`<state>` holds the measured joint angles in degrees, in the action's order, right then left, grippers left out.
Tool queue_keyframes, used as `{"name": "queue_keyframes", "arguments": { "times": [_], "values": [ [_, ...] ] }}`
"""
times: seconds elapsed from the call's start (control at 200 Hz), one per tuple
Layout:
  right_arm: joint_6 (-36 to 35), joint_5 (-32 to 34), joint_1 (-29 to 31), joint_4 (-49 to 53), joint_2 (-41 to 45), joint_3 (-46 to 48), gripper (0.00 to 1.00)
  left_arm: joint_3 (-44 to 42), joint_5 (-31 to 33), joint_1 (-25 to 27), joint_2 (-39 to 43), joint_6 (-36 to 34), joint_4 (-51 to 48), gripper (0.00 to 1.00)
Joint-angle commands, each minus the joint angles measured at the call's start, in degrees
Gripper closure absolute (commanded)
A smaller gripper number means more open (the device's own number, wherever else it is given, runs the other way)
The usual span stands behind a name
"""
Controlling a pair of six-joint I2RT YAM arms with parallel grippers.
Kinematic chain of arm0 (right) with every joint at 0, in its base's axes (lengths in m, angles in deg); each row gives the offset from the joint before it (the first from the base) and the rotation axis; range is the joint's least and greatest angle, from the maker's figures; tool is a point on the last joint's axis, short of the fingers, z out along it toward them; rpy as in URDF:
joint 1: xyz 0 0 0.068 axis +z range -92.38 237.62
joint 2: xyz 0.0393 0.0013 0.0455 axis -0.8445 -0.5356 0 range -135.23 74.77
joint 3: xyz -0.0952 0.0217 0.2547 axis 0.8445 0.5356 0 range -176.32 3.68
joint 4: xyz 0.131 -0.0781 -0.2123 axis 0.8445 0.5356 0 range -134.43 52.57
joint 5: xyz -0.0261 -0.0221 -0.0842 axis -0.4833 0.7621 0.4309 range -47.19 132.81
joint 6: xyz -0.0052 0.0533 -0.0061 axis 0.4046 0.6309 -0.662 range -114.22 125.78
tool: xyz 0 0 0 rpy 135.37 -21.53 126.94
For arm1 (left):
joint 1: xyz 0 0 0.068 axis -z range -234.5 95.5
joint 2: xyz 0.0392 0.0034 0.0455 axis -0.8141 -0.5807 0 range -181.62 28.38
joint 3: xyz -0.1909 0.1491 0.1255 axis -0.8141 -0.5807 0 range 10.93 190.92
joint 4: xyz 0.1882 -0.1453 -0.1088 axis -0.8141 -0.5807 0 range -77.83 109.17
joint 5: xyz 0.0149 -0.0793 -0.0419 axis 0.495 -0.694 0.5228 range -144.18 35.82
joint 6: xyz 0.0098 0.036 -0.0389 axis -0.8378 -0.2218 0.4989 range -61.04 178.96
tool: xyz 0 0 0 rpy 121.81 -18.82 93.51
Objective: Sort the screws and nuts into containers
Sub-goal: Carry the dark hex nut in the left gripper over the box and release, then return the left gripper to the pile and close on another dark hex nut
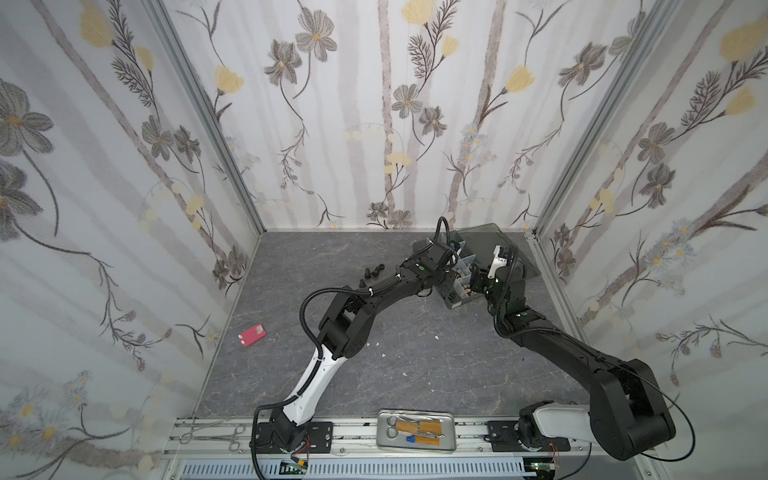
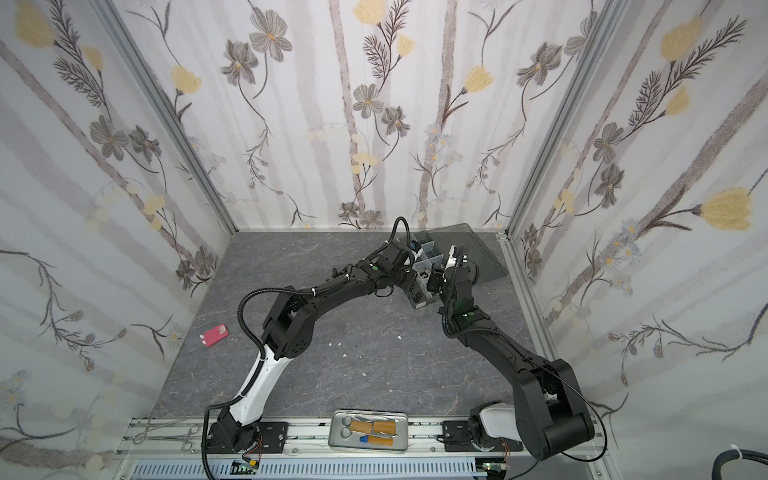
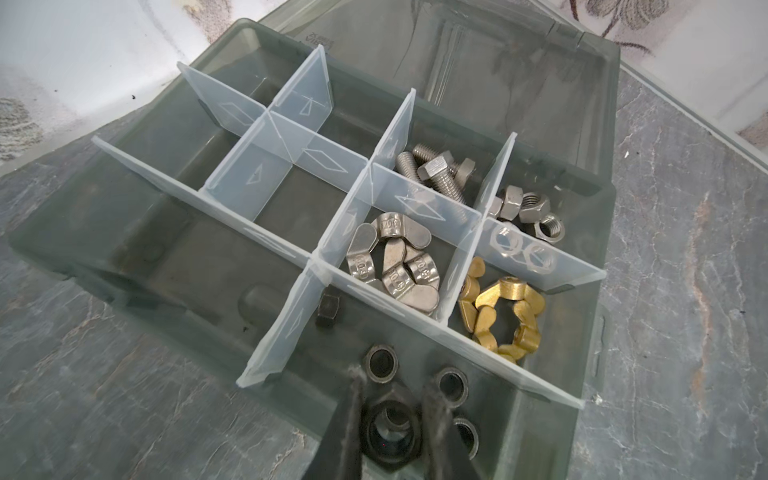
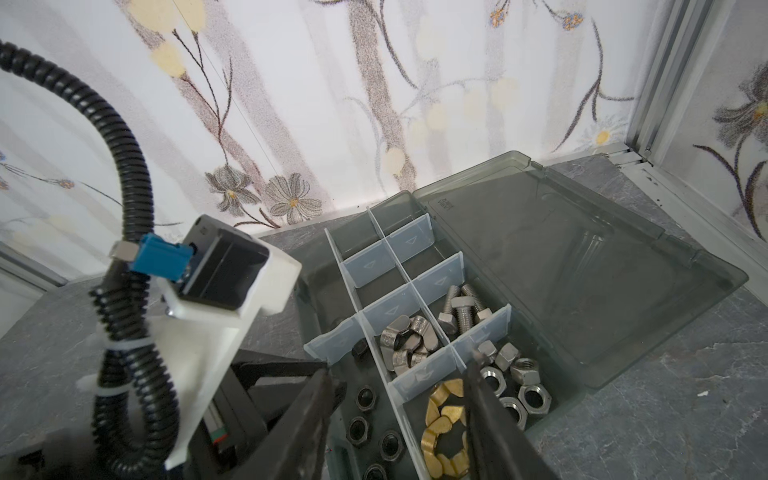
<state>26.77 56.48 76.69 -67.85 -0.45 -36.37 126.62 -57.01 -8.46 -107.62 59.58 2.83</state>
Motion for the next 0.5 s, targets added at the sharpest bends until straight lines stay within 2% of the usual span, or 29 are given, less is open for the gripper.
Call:
{"name": "queue_keyframes", "arguments": {
  "times": [0.0, 0.15, 0.245, 0.295, 0.35, 0.425, 0.495],
  "values": [
    [0.5, 0.1, -0.1, -3.5, 0.6, 0.4, 0.49, 0.2, 0.8, 0.0, 0.5, 0.0, 0.4, 0.60],
    [0.4, -0.6, -0.1, -3.9, -0.1, 0.2, 0.48, -6.2, -0.7, -1.8, 6.2, 1.3, 5.1, 0.53],
    [0.1, -2.4, 0.0, -4.2, -0.8, -0.2, 0.48, -11.0, -2.2, -4.1, 10.6, 2.8, 7.2, 0.57],
    [-0.6, -5.3, 0.0, -5.1, -1.4, -0.3, 0.47, -12.7, -1.1, -5.8, 12.2, 3.9, 7.1, 0.56],
    [-1.9, -10.1, -0.1, -6.3, -2.4, -0.7, 0.46, -14.3, 1.2, -7.7, 13.4, 4.9, 6.0, 0.43],
    [-3.0, -16.1, 0.4, -6.2, -4.8, -2.4, 0.46, -14.0, 5.4, -10.4, 12.8, 5.2, 2.0, 0.42],
    [-3.3, -18.2, 1.1, -5.3, -6.8, -4.7, 0.46, -11.9, 8.8, -12.6, 11.1, 5.3, -2.6, 0.42]
  ]
}}
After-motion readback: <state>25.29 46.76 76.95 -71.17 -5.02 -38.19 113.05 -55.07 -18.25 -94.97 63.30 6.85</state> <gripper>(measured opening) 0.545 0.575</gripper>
